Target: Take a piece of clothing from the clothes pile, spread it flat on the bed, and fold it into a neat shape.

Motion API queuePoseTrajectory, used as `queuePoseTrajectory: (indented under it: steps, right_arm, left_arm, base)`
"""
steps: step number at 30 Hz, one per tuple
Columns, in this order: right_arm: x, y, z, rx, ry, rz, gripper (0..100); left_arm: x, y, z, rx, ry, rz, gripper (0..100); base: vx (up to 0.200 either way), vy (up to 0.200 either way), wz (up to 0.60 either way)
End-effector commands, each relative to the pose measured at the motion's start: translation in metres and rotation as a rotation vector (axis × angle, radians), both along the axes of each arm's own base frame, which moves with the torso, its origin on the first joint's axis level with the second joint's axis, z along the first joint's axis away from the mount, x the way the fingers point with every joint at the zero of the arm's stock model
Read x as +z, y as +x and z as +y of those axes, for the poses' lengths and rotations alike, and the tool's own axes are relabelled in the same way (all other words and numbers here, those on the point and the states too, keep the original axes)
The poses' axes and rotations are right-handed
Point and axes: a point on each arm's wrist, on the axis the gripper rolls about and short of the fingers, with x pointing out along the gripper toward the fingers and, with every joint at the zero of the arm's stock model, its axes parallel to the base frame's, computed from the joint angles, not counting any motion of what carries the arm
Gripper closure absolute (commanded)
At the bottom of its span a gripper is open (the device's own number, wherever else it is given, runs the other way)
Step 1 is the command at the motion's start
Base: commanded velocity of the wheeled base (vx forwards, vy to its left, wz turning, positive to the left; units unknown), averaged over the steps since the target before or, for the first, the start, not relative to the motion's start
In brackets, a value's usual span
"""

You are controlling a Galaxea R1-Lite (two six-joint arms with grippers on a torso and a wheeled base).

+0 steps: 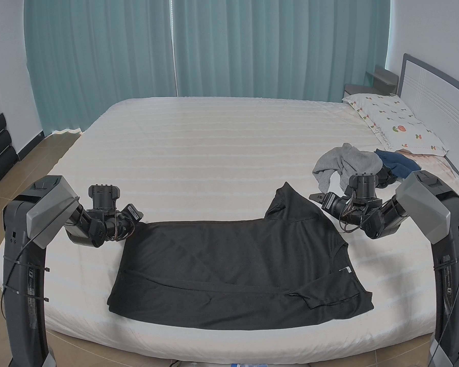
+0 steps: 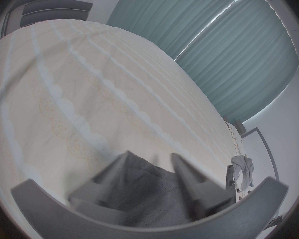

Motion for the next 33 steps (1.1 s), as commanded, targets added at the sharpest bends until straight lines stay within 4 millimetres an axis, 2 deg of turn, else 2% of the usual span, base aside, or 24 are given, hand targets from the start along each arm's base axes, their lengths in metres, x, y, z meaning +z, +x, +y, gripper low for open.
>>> queuePoseTrajectory:
  steps: [1, 5, 8, 17, 27, 33]
  right_arm:
    - [-0.004, 0.006, -0.002, 0.0, -0.009, 0.004, 0]
    - [0.005, 0.008, -0.005, 0.057, -0.01, 0.015, 0]
    - [0.002, 0.015, -0.002, 0.078, -0.013, 0.019, 0]
    - [-0.025, 0.024, 0.008, 0.104, -0.038, 0.023, 0]
    - [-0.028, 0.029, 0.008, 0.104, -0.049, 0.007, 0]
    - [-0.027, 0.039, 0.007, 0.057, -0.069, -0.028, 0]
  left_arm:
    - [0.005, 0.0, 0.002, 0.038, 0.014, -0.009, 100]
    - [0.008, 0.001, 0.003, 0.077, 0.004, -0.034, 100]
    - [0.014, 0.001, 0.003, 0.101, -0.031, -0.055, 100]
    - [0.01, -0.001, 0.003, 0.102, -0.035, -0.041, 100]
    - [0.009, -0.004, 0.001, 0.1, -0.036, -0.03, 100]
    - [0.01, -0.009, 0.001, 0.098, -0.038, -0.019, 100]
  base:
    - [0.0, 0.0, 0.0]
    - [0.0, 0.0, 0.0]
    - [0.0, 0.0, 0.0]
    - [0.0, 0.0, 0.0]
    - [0.0, 0.0, 0.0]
    - [0.0, 0.0, 0.0]
